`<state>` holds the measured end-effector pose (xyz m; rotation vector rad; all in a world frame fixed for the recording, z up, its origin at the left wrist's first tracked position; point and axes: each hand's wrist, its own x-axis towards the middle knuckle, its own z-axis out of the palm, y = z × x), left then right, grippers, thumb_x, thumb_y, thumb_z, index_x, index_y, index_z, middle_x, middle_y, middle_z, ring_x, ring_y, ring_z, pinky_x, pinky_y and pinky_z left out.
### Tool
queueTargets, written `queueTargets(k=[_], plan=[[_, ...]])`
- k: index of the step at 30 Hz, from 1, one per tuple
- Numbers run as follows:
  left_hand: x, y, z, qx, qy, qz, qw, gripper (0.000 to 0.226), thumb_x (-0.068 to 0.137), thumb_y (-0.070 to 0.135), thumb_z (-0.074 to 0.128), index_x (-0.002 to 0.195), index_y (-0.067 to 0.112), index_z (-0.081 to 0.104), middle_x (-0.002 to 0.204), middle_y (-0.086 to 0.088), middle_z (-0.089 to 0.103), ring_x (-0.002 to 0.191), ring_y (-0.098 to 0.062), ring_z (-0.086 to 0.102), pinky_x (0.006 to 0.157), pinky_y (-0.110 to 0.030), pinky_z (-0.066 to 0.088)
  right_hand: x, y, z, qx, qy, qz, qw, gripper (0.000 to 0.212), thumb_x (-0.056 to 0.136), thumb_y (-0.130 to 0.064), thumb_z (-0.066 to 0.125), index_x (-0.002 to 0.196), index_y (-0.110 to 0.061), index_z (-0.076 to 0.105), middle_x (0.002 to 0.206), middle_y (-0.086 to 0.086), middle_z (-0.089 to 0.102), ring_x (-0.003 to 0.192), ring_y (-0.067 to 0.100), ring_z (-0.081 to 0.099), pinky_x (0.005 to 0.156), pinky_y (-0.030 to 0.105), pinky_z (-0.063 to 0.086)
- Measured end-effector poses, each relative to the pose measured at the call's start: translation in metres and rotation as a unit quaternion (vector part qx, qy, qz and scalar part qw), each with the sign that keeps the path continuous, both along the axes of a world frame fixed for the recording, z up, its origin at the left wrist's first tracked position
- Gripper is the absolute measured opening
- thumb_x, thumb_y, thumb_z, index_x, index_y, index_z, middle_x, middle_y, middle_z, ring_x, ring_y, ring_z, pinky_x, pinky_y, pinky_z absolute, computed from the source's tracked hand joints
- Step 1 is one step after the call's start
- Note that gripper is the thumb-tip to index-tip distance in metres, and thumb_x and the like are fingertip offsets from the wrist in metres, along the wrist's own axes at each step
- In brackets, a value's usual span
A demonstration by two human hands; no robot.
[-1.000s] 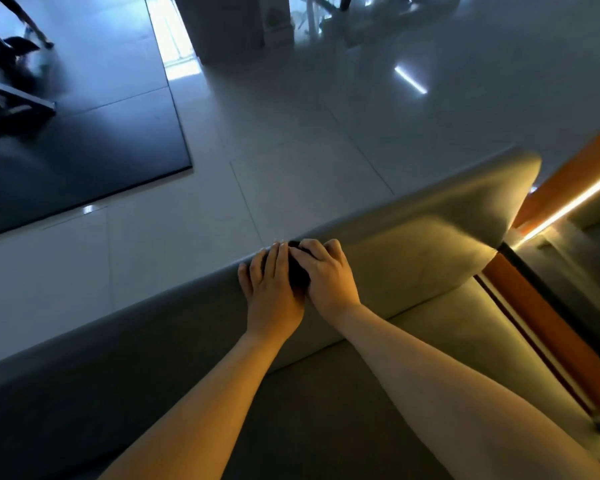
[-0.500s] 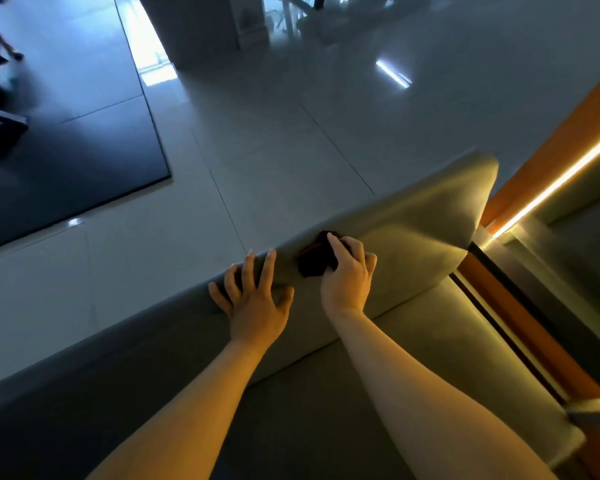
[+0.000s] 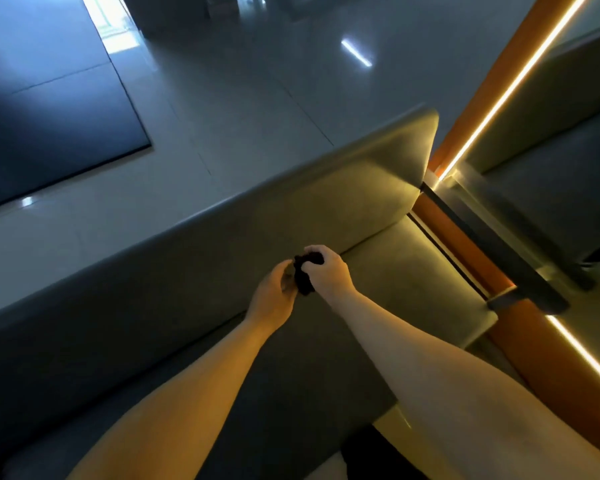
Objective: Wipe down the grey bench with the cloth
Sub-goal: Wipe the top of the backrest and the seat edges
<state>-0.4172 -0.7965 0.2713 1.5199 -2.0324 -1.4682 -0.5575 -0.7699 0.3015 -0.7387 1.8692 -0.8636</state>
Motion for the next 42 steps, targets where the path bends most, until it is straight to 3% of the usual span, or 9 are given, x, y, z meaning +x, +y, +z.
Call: queueTargets(k=[2, 5, 11, 16, 18, 22, 28, 34, 42], plan=[[0.03, 0.033, 0.013, 0.021, 0.005, -0.004, 1.0, 0.036, 0.104, 0.025, 0.054, 0.139, 0.024, 0.049, 0.116, 0.016, 0.06, 0.105, 0.0, 0.06, 0.08, -0.013, 0.047, 0.037, 0.03, 0.014, 0.026, -0.023, -0.009, 0.999, 0.038, 0.094, -0.021, 0.061, 0.132, -0.024, 0.056, 0.118, 0.001, 0.059, 0.1, 0.016, 0.059, 0.087, 0.035, 0.057], [0.088, 0.079, 0.016, 0.064, 0.037, -0.001, 0.997, 0.038, 0.101, 0.031, 0.057, 0.136, 0.023, 0.048, 0.115, 0.015, 0.06, 0.107, -0.004, 0.062, 0.088, -0.017, 0.048, 0.102, 0.077, 0.029, 0.053, -0.057, -0.034, 0.996, 0.034, 0.097, -0.025, 0.06, 0.128, -0.023, 0.049, 0.111, 0.003, 0.057, 0.089, 0.012, 0.056, 0.063, 0.025, 0.049], [0.202, 0.165, 0.028, 0.097, 0.034, 0.126, 0.987, 0.039, 0.1, 0.019, 0.06, 0.138, 0.018, 0.048, 0.121, 0.003, 0.062, 0.109, -0.014, 0.063, 0.096, -0.033, 0.054, 0.222, 0.144, 0.045, 0.093, -0.065, -0.009, 0.994, 0.031, 0.099, -0.025, 0.056, 0.129, -0.016, 0.053, 0.118, 0.007, 0.054, 0.085, 0.015, 0.055, 0.054, 0.024, 0.042], [0.266, 0.205, 0.034, 0.089, -0.023, 0.129, 0.987, 0.02, 0.102, 0.028, 0.055, 0.115, 0.014, 0.063, 0.104, -0.002, 0.068, 0.091, -0.014, 0.066, 0.074, -0.026, 0.05, 0.286, 0.183, 0.045, 0.099, -0.059, 0.01, 0.993, 0.031, 0.1, -0.024, 0.056, 0.131, -0.021, 0.054, 0.12, 0.006, 0.057, 0.087, 0.014, 0.056, 0.055, 0.022, 0.043], [0.284, 0.219, 0.032, 0.129, 0.024, 0.167, 0.977, 0.024, 0.101, 0.034, 0.054, 0.106, 0.015, 0.067, 0.096, -0.005, 0.071, 0.085, -0.018, 0.066, 0.069, -0.028, 0.046, 0.298, 0.197, 0.04, 0.094, -0.065, 0.005, 0.993, 0.036, 0.1, -0.025, 0.057, 0.135, -0.024, 0.047, 0.124, 0.007, 0.057, 0.097, 0.019, 0.059, 0.064, 0.025, 0.048], [0.3, 0.245, 0.032, 0.222, 0.142, 0.27, 0.926, 0.025, 0.099, 0.031, 0.059, 0.118, 0.015, 0.06, 0.11, -0.007, 0.072, 0.1, -0.022, 0.071, 0.085, -0.038, 0.059, 0.306, 0.218, 0.033, 0.1, -0.055, -0.016, 0.993, 0.036, 0.1, -0.026, 0.058, 0.131, -0.027, 0.038, 0.122, 0.009, 0.054, 0.101, 0.024, 0.058, 0.077, 0.035, 0.053], [0.297, 0.265, 0.035, 0.271, 0.249, 0.342, 0.865, 0.031, 0.1, 0.01, 0.056, 0.127, 0.019, 0.046, 0.124, -0.014, 0.061, 0.11, -0.03, 0.067, 0.092, -0.049, 0.059, 0.314, 0.236, 0.023, 0.1, -0.031, -0.02, 0.994, 0.025, 0.104, -0.03, 0.052, 0.128, -0.025, 0.051, 0.122, 0.007, 0.057, 0.108, 0.026, 0.057, 0.091, 0.043, 0.057], [0.292, 0.241, 0.023, 0.247, 0.296, 0.327, 0.863, 0.034, 0.104, 0.009, 0.048, 0.134, 0.025, 0.047, 0.129, -0.011, 0.057, 0.115, -0.028, 0.063, 0.097, -0.047, 0.056, 0.32, 0.214, 0.015, 0.11, 0.043, -0.012, 0.993, 0.03, 0.101, -0.016, 0.053, 0.129, -0.016, 0.066, 0.129, 0.013, 0.06, 0.092, 0.022, 0.06, 0.059, 0.025, 0.048], [0.297, 0.209, 0.0, 0.31, 0.244, 0.28, 0.875, 0.05, 0.106, 0.021, 0.05, 0.151, 0.033, 0.033, 0.135, -0.006, 0.053, 0.119, -0.027, 0.058, 0.1, -0.047, 0.053, 0.326, 0.201, -0.002, 0.122, -0.023, -0.015, 0.992, 0.025, 0.102, -0.031, 0.051, 0.114, -0.019, 0.07, 0.112, 0.006, 0.068, 0.098, 0.02, 0.064, 0.075, 0.032, 0.056]])
